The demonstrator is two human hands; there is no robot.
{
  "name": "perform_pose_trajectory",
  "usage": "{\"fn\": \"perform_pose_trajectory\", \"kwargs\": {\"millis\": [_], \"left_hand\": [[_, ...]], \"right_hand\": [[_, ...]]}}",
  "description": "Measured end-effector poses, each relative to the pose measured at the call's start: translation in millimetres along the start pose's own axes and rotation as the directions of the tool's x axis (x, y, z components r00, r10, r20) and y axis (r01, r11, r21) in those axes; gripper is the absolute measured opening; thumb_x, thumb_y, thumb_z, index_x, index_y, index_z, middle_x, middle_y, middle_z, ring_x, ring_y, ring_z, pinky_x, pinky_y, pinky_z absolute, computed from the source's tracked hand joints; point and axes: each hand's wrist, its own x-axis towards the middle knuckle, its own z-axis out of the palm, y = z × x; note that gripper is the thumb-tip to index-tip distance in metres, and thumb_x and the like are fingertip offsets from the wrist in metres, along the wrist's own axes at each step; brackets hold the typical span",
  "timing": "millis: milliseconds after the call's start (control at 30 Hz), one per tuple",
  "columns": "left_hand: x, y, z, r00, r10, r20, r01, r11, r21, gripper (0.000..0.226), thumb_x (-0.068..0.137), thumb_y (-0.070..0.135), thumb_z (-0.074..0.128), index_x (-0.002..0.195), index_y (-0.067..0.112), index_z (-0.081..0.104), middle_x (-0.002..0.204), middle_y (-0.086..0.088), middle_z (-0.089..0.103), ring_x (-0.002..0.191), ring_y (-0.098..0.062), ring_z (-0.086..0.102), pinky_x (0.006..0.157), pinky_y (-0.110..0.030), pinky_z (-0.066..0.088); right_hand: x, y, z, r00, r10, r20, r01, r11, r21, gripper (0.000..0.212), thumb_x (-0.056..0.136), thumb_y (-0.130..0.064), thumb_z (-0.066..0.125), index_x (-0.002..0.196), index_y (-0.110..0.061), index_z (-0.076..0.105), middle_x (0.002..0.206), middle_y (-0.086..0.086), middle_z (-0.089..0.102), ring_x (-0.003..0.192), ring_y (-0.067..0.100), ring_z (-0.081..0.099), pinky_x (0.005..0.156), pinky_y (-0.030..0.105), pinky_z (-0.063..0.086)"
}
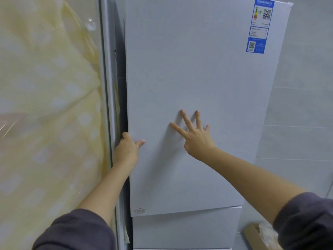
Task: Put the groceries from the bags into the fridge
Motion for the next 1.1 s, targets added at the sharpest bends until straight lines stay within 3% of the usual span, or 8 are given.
{"fn": "perform_pose_trajectory", "kwargs": {"millis": [200,367,933,1100], "left_hand": [[16,4,7,1.000,-0.020,0.018,0.020,1.000,0.003,0.058,0.095,0.042,0.055,0.129,-0.001,0.036,0.125,-0.022,0.057,0.112,-0.042,0.056,0.072,-0.039,0.039],[25,6,11,0.999,-0.032,0.034,0.033,0.999,-0.008,0.059,0.096,0.040,0.055,0.133,0.000,0.034,0.126,-0.021,0.056,0.111,-0.040,0.057,0.069,-0.037,0.040],[42,6,19,0.998,-0.036,0.050,0.039,0.998,-0.053,0.048,0.097,0.036,0.054,0.123,0.000,0.038,0.120,-0.022,0.056,0.108,-0.040,0.055,0.069,-0.038,0.036],[40,8,20,0.998,-0.057,0.013,0.058,0.991,-0.122,0.054,0.095,0.033,0.060,0.129,-0.001,0.035,0.127,-0.023,0.054,0.113,-0.042,0.054,0.075,-0.042,0.041]], "right_hand": [[11,-4,0,1.000,0.016,0.022,-0.016,0.999,-0.042,0.085,0.093,-0.013,0.040,0.149,-0.047,-0.014,0.156,0.000,-0.035,0.143,0.051,-0.016,0.097,0.060,0.041],[19,-5,1,0.999,0.021,0.045,-0.018,0.998,-0.066,0.084,0.094,-0.016,0.041,0.150,-0.045,-0.015,0.156,0.001,-0.035,0.143,0.052,-0.015,0.100,0.061,0.040],[36,-8,23,1.000,0.024,-0.002,-0.024,0.992,-0.122,0.084,0.096,-0.019,0.042,0.150,-0.041,-0.019,0.155,0.007,-0.036,0.141,0.057,-0.015,0.104,0.062,0.035],[35,-6,26,1.000,0.019,-0.003,-0.020,0.992,-0.128,0.085,0.095,-0.020,0.042,0.150,-0.040,-0.019,0.156,0.008,-0.036,0.140,0.058,-0.015,0.105,0.061,0.034]]}}
